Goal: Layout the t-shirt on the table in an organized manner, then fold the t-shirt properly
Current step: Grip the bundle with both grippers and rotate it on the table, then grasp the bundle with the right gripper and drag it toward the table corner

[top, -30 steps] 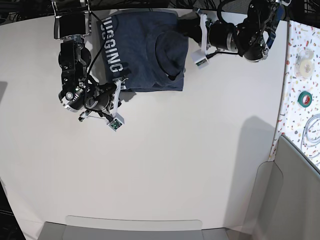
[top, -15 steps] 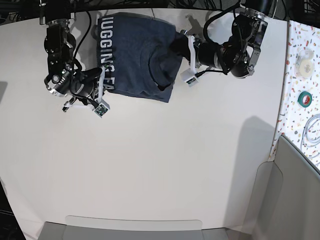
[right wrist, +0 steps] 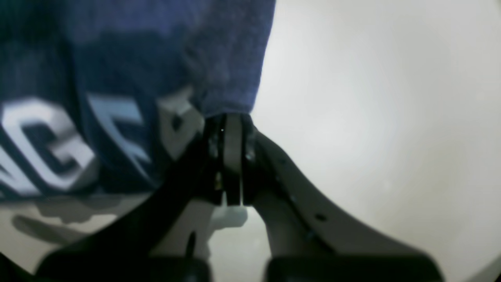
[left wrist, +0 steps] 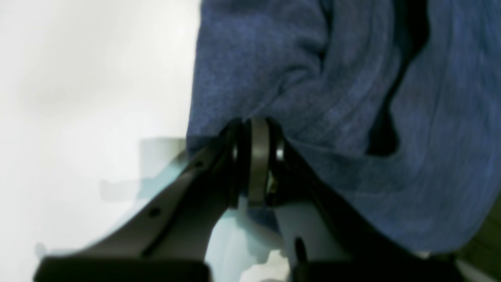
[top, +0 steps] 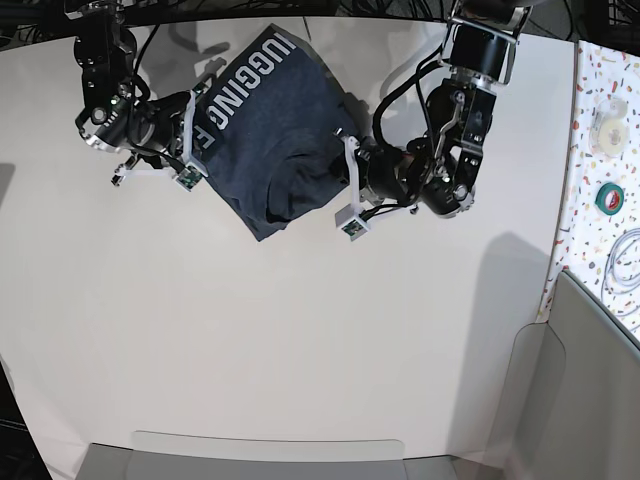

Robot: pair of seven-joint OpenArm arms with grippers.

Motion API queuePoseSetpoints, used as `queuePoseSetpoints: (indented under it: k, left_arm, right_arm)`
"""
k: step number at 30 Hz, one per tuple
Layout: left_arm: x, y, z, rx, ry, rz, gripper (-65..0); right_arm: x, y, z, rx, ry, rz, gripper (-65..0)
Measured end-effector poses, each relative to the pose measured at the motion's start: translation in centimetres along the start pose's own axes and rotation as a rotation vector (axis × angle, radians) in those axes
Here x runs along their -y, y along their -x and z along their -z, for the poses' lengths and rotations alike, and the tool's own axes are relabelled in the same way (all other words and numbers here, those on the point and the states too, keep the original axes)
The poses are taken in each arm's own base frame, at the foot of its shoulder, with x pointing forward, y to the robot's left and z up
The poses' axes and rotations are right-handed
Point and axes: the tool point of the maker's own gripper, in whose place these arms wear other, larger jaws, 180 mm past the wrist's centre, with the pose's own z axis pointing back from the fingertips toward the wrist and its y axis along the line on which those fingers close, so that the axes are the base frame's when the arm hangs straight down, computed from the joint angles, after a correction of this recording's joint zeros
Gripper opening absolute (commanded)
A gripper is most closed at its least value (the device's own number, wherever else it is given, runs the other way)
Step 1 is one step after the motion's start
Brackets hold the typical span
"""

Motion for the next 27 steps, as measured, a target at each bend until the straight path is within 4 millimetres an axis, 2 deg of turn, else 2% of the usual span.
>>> queuePoseSetpoints:
  k: [5,9,11,12,14,16,18,20,22,25,27]
  left_arm:
    - [-0.7,-1.9,1.4,0.087,0.019,-0.051,-60.9]
    - [-1.0,-3.2,0.2,0.163,-0.011,-0.066,-60.7]
    - [-1.2,-4.7,-1.9,0.258,-0.012,-0.126,-60.7]
    - [-1.4,-6.0,-3.7,0.352,0.002,-0.155,-60.7]
    - [-2.3,-8.4,-8.7,0.57,0.014,-0.217,-60.7]
    - [-3.4,-8.7,-12.6,0.711,0.008,-0.27,-60.7]
    - [-4.4,-7.2,-14.6,0.765,-0.019,-0.321,-60.7]
    - [-5.1,-4.3,-14.8,0.71,-0.06,-0.353,-60.7]
    - [-5.8,-1.6,-14.4,0.645,-0.096,-0.386,-60.7]
    - [-7.0,1.5,-14.7,0.604,-0.145,-0.428,-60.7]
    - [-7.9,4.0,-15.3,0.574,-0.185,-0.465,-60.7]
  right_arm:
    - [3.3,2.9,-1.3,-0.034,0.091,0.113,-65.0]
    - [6.2,4.7,-2.8,-0.032,0.177,0.23,-65.0]
    - [7.4,5.6,-3.5,-0.024,0.217,0.294,-65.0]
    - [7.9,5.9,-3.8,-0.022,0.237,0.324,-65.0]
    - [8.8,6.0,-4.3,0.005,0.27,0.394,-65.0]
    - [9.2,4.9,-5.0,0.063,0.297,0.441,-65.0]
    - [8.9,3.1,-5.9,0.123,0.317,0.448,-65.0]
    - [7.7,0.4,-5.9,0.216,0.275,0.454,-65.0]
    - [5.8,-2.5,-5.1,0.298,0.166,0.427,-65.0]
    - [2.4,-6.8,-4.9,0.415,-0.003,0.363,-65.0]
    - [-1.0,-10.4,-5.3,0.515,-0.152,0.3,-65.0]
